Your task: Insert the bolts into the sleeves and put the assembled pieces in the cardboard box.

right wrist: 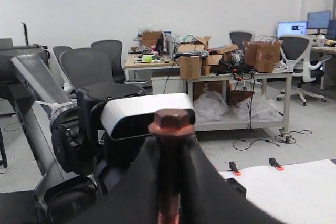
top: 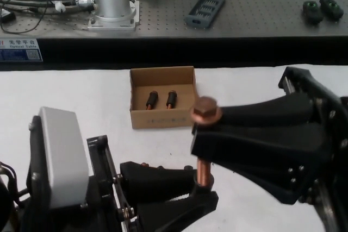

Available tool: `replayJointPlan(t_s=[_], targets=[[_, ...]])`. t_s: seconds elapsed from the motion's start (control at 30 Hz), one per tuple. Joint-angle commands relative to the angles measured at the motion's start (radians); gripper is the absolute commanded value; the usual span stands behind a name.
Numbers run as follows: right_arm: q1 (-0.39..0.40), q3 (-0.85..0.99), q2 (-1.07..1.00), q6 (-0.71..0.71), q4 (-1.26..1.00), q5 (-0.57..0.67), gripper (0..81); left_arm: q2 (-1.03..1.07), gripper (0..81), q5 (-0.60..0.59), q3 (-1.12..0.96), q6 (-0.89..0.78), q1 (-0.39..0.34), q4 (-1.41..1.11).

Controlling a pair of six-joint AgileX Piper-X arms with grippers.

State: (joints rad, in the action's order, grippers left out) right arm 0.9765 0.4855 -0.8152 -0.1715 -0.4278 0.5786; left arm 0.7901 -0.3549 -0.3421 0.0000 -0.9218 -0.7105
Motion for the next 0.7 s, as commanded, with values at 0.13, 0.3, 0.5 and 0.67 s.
replayJointPlan(t_s=[0.13,0.3,0.5,0.67], targets=[[0.004,0.002,-0.001,0.061,0.018,-0.041,3.7,-0.003,0.6,-0.032,-0.005,-0.052,0.002,-0.167],[0.004,0.002,-0.001,0.084,0.018,-0.054,3.7,-0.003,0.6,-0.032,-0.005,-0.052,0.002,-0.167],[0.004,0.002,-0.001,0.087,-0.015,-0.076,3.7,-0.003,0.6,-0.039,-0.005,-0.075,0.002,-0.15],[0.004,0.002,-0.001,0.087,-0.065,-0.075,3.7,-0.003,0.6,-0.039,-0.005,-0.075,0.002,-0.15]])
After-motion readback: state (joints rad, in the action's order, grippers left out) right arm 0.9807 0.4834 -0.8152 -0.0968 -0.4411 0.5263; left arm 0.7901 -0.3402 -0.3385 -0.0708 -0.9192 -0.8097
